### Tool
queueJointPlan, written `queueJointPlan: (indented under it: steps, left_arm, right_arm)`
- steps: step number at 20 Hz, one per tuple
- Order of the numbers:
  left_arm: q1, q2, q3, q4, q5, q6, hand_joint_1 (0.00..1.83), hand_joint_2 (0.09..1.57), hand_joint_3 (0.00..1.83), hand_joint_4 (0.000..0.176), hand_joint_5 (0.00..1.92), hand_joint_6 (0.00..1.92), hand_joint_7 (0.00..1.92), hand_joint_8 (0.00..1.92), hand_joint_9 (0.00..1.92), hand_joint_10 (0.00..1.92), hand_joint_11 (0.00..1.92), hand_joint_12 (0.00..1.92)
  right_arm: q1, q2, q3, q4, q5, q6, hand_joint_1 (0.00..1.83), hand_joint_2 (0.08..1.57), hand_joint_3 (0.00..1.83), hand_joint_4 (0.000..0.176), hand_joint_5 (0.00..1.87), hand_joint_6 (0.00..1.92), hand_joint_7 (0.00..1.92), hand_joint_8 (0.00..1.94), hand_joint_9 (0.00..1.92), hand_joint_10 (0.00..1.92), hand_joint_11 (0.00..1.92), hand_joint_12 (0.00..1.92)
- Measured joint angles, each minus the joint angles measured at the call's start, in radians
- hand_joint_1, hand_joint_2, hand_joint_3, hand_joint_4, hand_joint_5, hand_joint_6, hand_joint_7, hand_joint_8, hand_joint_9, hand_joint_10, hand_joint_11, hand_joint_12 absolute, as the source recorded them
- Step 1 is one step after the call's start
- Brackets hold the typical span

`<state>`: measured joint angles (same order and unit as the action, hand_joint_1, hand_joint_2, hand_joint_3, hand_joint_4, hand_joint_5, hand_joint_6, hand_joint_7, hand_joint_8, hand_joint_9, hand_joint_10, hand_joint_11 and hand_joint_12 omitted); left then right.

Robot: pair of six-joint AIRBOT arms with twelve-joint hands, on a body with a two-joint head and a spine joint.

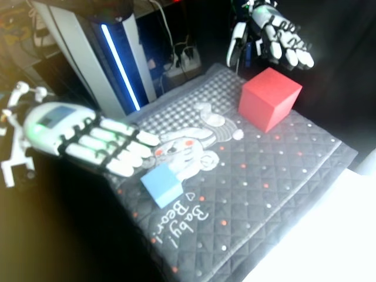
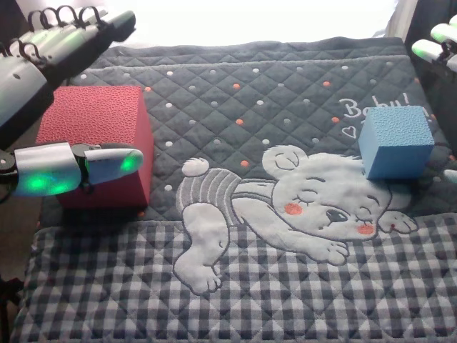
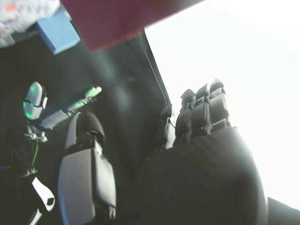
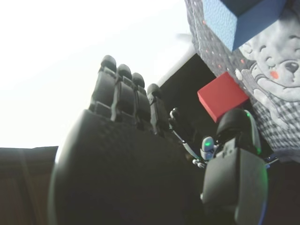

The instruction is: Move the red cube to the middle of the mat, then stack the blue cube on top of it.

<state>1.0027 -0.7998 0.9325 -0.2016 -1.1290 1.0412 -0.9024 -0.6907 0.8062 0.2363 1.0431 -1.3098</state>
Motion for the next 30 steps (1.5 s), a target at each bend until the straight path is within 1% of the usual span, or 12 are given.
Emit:
queueJointPlan:
  steps: [2,5,7,19,20,21,22,23,24,26,29,30]
  left_arm:
    - [0.001,0.001,-0.002,-0.005,0.009,0.005,0.37,1.07,0.01,0.141,0.00,0.00,0.00,0.00,0.00,0.00,0.00,0.00]
    - [0.001,0.007,-0.007,-0.051,0.014,0.034,0.48,1.00,0.00,0.104,0.00,0.00,0.00,0.00,0.00,0.00,0.00,0.00]
    - [0.001,0.007,-0.003,-0.075,0.034,0.046,0.55,0.97,0.00,0.019,0.00,0.00,0.00,0.00,0.00,0.00,0.00,0.00]
    - [-0.068,-0.113,0.110,-0.160,0.266,0.104,0.89,0.90,0.00,0.004,0.00,0.00,0.00,0.00,0.00,0.00,0.00,0.00]
    - [-0.076,-0.120,0.118,-0.165,0.281,0.109,1.04,1.00,0.01,0.012,0.13,0.02,0.25,0.04,0.21,0.15,0.01,0.88]
    - [-0.079,-0.121,0.122,-0.163,0.286,0.110,1.04,1.00,0.01,0.012,0.13,0.02,0.25,0.04,0.21,0.15,0.01,0.88]
    - [-0.085,-0.127,0.128,-0.163,0.289,0.108,1.08,1.04,0.02,0.021,0.25,0.04,0.37,0.07,0.29,0.24,0.00,1.34]
    - [-0.088,-0.130,0.128,-0.163,0.288,0.106,1.19,1.09,0.01,0.001,0.42,0.09,0.47,0.17,0.21,0.77,0.00,1.55]
    - [-0.092,-0.131,0.127,-0.157,0.287,0.103,1.23,1.10,0.01,0.000,0.51,0.15,0.48,0.37,0.17,1.03,0.00,1.59]
    - [-0.108,-0.131,0.127,-0.137,0.288,0.097,1.25,1.11,0.00,0.000,0.36,1.19,0.27,1.30,0.19,1.53,0.00,1.90]
    - [-0.114,-0.114,0.101,-0.106,0.293,0.101,1.28,1.11,0.00,0.062,0.25,1.58,0.21,1.49,0.17,1.67,0.00,1.92]
    - [-0.114,-0.111,0.095,-0.100,0.292,0.095,1.29,1.09,0.00,0.046,0.27,1.56,0.24,1.40,0.18,1.58,0.00,1.89]
  right_arm:
    - [0.000,-0.002,0.000,0.004,-0.002,0.000,0.64,1.18,0.02,0.000,0.00,0.00,0.00,0.00,0.00,0.00,0.02,0.01]
    - [0.000,-0.002,0.000,0.007,-0.001,0.000,0.67,1.18,0.02,0.000,0.00,0.00,0.00,0.00,0.00,0.00,0.00,0.00]
    - [0.000,-0.002,0.000,0.007,-0.001,0.000,0.70,1.18,0.01,0.000,0.00,0.00,0.00,0.00,0.00,0.00,0.03,0.01]
    - [-0.007,-0.008,0.003,0.021,0.000,0.000,0.70,1.21,0.00,0.000,0.00,0.00,0.00,0.00,0.00,0.00,0.00,0.27]
    - [-0.007,-0.009,0.003,0.018,0.000,0.000,0.72,1.22,0.00,0.000,0.00,0.00,0.00,0.00,0.00,0.00,0.00,0.27]
    - [-0.011,-0.009,0.003,0.017,0.000,0.001,0.72,1.22,0.00,0.000,0.00,0.00,0.00,0.00,0.00,0.00,0.00,0.27]
    - [-0.014,-0.009,0.003,0.019,0.000,0.001,0.71,1.23,0.00,0.000,0.00,0.00,0.00,0.00,0.00,0.00,0.00,0.19]
    - [-0.014,-0.009,0.003,0.023,-0.003,0.003,0.73,1.23,0.00,0.000,0.00,0.00,0.00,0.00,0.00,0.00,0.00,0.09]
    - [-0.014,-0.009,0.003,0.022,-0.002,0.003,0.74,1.24,0.00,0.000,0.00,0.00,0.00,0.00,0.00,0.00,0.00,0.02]
    - [-0.016,-0.009,0.003,0.018,0.000,0.003,0.74,1.25,0.00,0.002,0.00,0.00,0.00,0.00,0.00,0.00,0.00,0.00]
    - [-0.024,-0.010,0.003,0.026,-0.002,0.004,0.73,1.26,0.01,0.004,0.00,0.00,0.00,0.00,0.00,0.00,0.00,0.00]
    - [-0.024,-0.010,0.003,0.026,-0.001,0.005,0.71,1.26,0.01,0.010,0.00,0.00,0.00,0.00,0.00,0.00,0.00,0.00]
